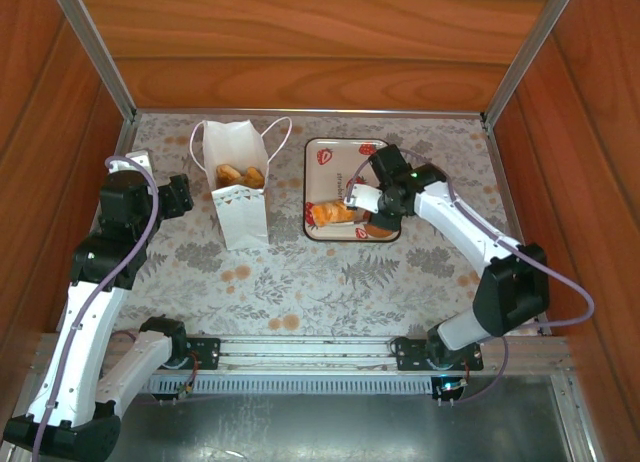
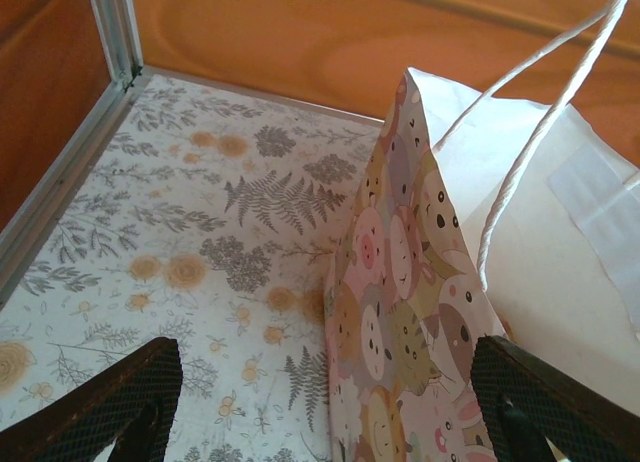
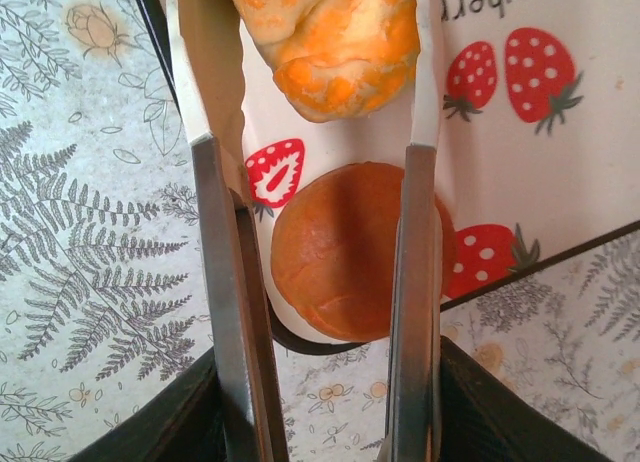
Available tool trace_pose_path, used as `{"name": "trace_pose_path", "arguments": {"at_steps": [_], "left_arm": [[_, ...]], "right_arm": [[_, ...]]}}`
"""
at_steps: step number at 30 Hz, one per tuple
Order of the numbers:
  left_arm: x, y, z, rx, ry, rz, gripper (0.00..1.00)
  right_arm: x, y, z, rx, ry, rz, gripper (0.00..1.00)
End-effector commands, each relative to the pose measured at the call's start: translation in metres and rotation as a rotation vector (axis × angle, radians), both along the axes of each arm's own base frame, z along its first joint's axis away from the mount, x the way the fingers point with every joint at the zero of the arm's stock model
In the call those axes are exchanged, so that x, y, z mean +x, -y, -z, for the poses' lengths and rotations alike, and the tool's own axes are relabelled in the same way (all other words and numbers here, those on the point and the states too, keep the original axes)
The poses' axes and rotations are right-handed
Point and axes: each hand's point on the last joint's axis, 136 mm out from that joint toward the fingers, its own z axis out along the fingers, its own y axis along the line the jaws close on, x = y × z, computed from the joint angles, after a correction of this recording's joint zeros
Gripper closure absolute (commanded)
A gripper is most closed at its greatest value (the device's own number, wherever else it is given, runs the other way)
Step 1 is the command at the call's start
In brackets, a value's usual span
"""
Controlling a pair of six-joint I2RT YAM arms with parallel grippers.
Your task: Place the fake bread into the paper bag
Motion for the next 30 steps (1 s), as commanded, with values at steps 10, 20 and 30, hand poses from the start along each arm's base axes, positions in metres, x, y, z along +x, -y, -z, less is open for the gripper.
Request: {"name": "trace_pose_path", "arguments": {"at_steps": [10, 20, 30], "left_arm": [[-0.009, 0.009, -0.042, -0.118, 0.111, 0.034, 0.22], [0.004, 0.012, -0.055, -0.19, 0.091, -0.002, 0.24], [0.021, 0.019, -0.052, -0.21, 0.029, 0.005, 0.26]], "right_arm": [[-0.011, -0.016, -0.075, 0.21, 0.184, 0.002, 0.51], [-0.03, -0.021, -0.15, 0.369, 0.348, -0.025, 0.51], [-0.036, -0.025, -0.236, 0.618, 0.45, 0.138, 0.53]]}}
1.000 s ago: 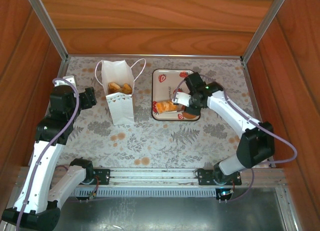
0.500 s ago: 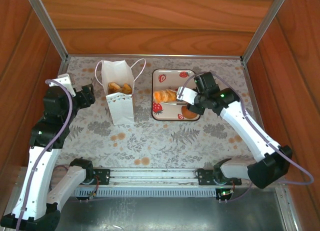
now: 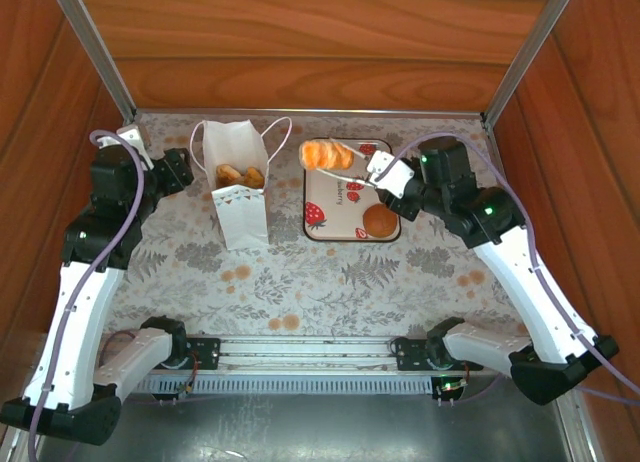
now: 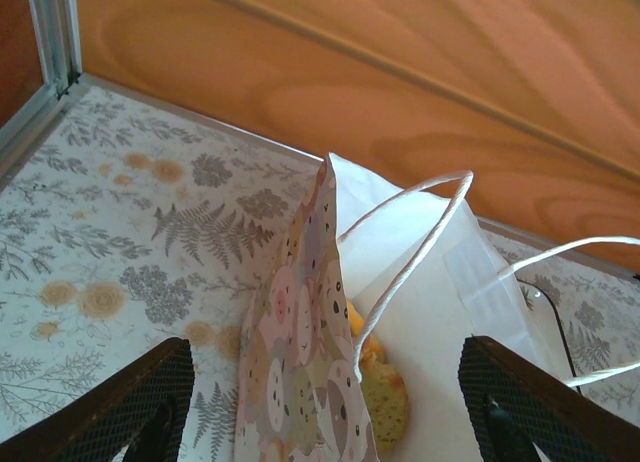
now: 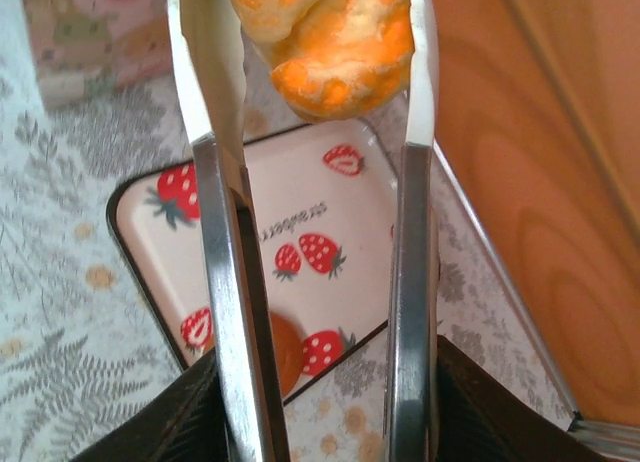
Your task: Place the fake bread into the paper bag
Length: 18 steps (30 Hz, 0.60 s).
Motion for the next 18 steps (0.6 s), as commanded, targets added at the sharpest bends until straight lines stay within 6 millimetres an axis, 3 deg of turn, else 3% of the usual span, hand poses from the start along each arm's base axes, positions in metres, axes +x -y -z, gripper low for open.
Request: {"name": "trace_pose_path", "arguments": {"at_steps": [1, 11, 18], "left_arm": [[-0.001, 0.002, -0.004, -0.026, -0.01, 0.004, 0.26], [0.013, 0.006, 0.013, -0.021, -0.067, 0.012, 0.27], [0.024, -0.003, 0.019, 0.061, -0.085, -0.021, 0.27]], "right_arm": [[-0.004, -0.01, -0.047, 0.196, 0.026, 0.056, 0.53], [0.004, -0.048, -0.085, 0.419, -0.119, 0.241, 0.61], [0.004, -0.079, -0.076, 0.409, -0.294, 0.341, 0.62]]}}
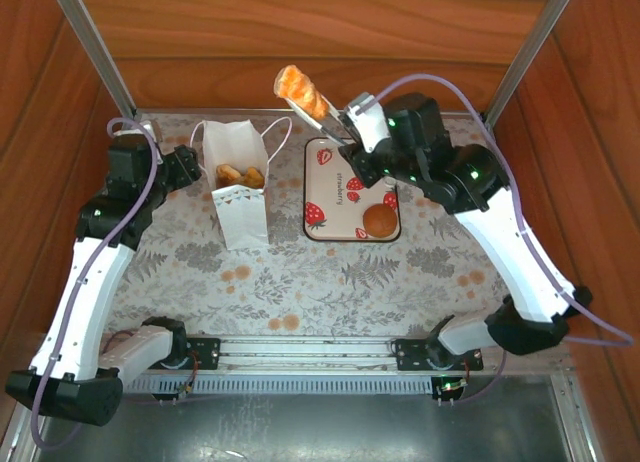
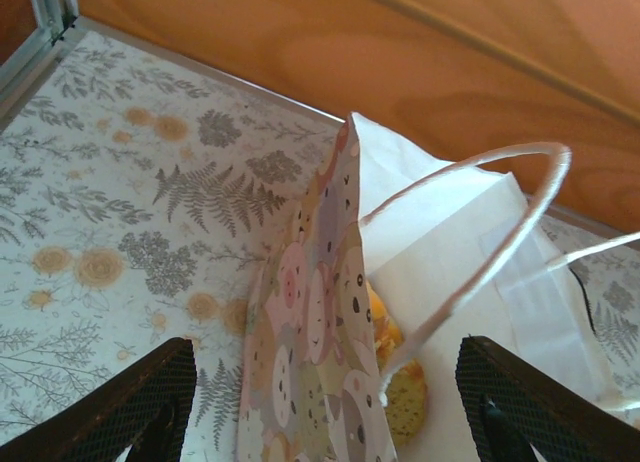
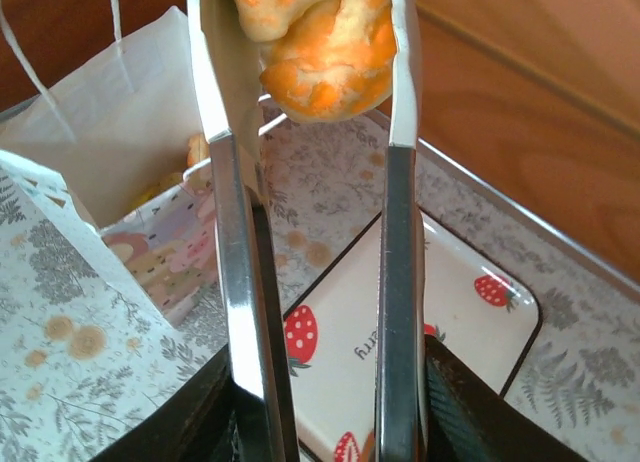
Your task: Place the fake bread into the paper bag
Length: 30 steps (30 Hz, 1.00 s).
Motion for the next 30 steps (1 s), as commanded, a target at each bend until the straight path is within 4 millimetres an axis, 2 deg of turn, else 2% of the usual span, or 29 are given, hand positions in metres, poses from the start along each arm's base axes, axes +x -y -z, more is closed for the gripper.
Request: {"name": "trace_pose_path", "arguments": {"at_steps": [1, 6, 14, 20, 30], "left_arm": [[0.002, -0.008, -0.011, 0.051, 0.018, -0.018, 0.28], [0.007, -0.007, -0.009, 0.079, 0.01, -0.024, 0.29], [0.008, 0.0, -0.007, 0.175, 0.011, -0.03, 0.29], [0.009, 0.014, 0.002, 0.177, -0.012, 0.014, 0.29], [0.005, 0.036, 0.017, 0.065, -0.045, 0.095, 0.23]], "right_arm": [[-0.008, -0.006, 0.0, 0.039, -0.1, 0.085, 0.62], [-0.011, -0.037, 0.002, 0.035, -0.172, 0.096, 0.61], [-0.005, -0.085, 0.021, 0.048, -0.24, 0.089, 0.61], [-0.003, -0.107, 0.037, 0.043, -0.271, 0.061, 0.61], [0.001, -0.127, 0.071, -0.009, -0.327, 0.032, 0.6]]}}
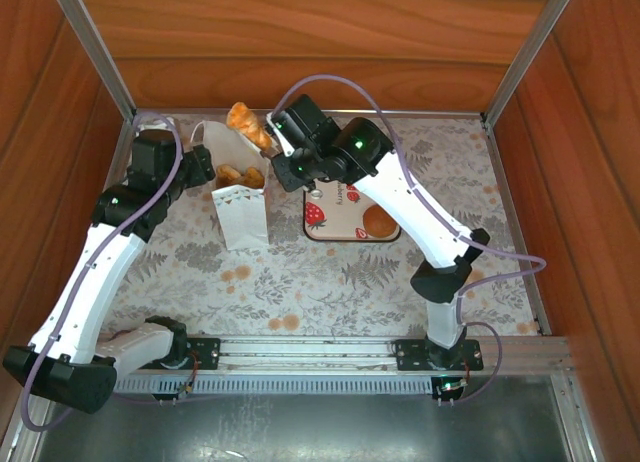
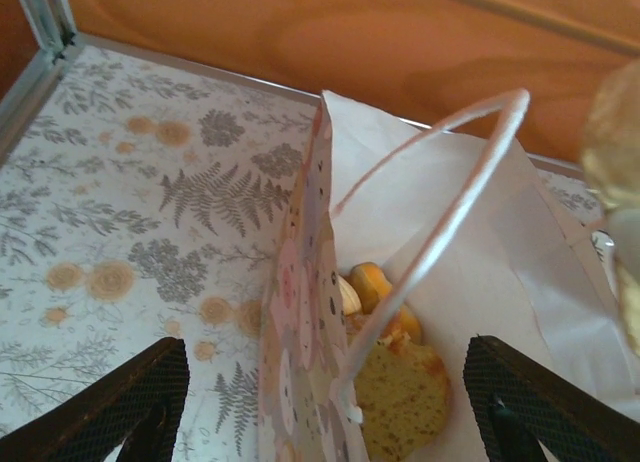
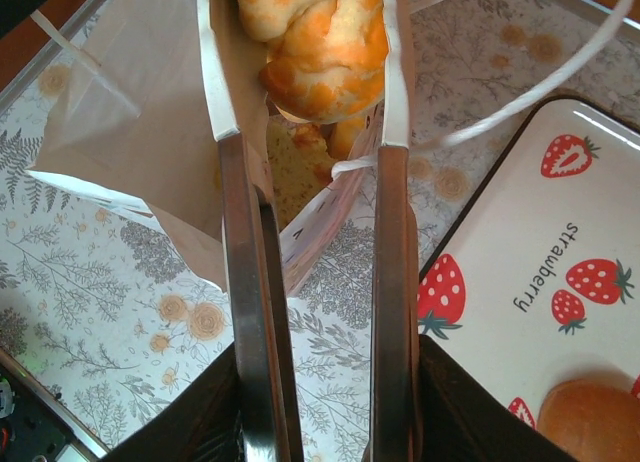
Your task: Place the fake bread into the paper bag
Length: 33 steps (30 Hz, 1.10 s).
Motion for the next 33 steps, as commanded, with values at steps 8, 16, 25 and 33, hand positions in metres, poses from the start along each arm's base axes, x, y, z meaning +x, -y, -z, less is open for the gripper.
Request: {"name": "trace_pose_path", "arguments": {"at_steps": [8, 16, 25, 33], "left_arm": [[0.002, 0.004, 0.03, -0.007, -0.074, -0.004, 0.35], [0.004, 0.004, 0.04, 0.002, -0.099, -0.012, 0.47], [0.001, -0.002, 0.048, 0.027, -0.108, -0.036, 0.63], [-0.001, -0.008, 0.047, 0.043, -0.098, -0.054, 0.67]], "right_arm": [[-0.002, -0.022, 0.013, 0.009, -0.02, -0.065, 0.6], [0.003, -0.018, 0.029, -0.078, 0.002, -0.088, 0.58], [0.01, -0.004, 0.042, -0.195, 0.034, -0.084, 0.52], [0.015, 0.006, 0.042, -0.252, 0.066, -0.07, 0.45]]}}
